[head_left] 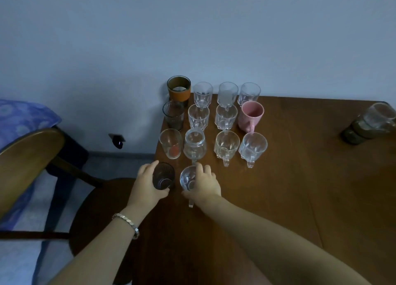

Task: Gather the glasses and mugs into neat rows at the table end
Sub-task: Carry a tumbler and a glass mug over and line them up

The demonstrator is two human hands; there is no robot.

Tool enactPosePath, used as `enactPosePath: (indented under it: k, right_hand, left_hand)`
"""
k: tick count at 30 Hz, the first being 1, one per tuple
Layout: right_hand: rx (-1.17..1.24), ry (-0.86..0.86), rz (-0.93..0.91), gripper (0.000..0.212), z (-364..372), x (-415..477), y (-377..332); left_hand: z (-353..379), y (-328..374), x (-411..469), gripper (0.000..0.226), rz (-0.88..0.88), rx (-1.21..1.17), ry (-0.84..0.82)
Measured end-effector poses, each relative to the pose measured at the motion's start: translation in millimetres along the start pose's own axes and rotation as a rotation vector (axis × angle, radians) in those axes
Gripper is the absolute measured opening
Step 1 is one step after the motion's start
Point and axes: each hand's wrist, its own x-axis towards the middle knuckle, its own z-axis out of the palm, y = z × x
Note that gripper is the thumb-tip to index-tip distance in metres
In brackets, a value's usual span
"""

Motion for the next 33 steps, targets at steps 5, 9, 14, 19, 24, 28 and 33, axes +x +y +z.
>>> enactPosePath:
  k: [5, 9, 14, 19, 24, 28, 33]
  right_hand:
    - [0.096, 0.003, 0.002, 0.114, 9.4, -2.3, 4.2]
    - [0.05, -0.128, 0.017, 0.114, -5.2, -25.9, 27.5]
    - [-0.248, -0.452, 0.058, 0.063, -45.0, -47.4, 84.1]
    - [-0.299, -0.446, 0.18, 0.058, -94.4, -71.4, 155.7]
    - [-0.245, -0.324, 0.303, 0.06, -150.9, -99.7, 239.3]
    - [-0.235, -0.246, 0.376, 0.053, -198.8, -114.9, 318.5]
    - [-0.217, -0.133, 0.387, 0.045, -269.1, -113.8, 408.8]
  left_hand:
    - [-0.1, -1.1, 1.8, 0.084, -0.016, -0.001, -0.01]
    - [1.2, 3.3, -2.7, 0.085, -0.029, 0.047, -0.039]
    - [0.9, 39.3, -10.2, 0.092, -0.011, 0.397, -0.092]
    - [34.6, 121.8, -28.1, 0.043, 0.168, 0.322, -0.209]
    - [103.7, 204.6, -44.6, 0.026, 0.279, 0.361, -0.398]
    - [161.1, 267.2, -53.1, 0.026, 0.343, 0.394, -0.454]
    - [231.2, 338.8, -47.6, 0.027, 0.329, 0.41, -0.449]
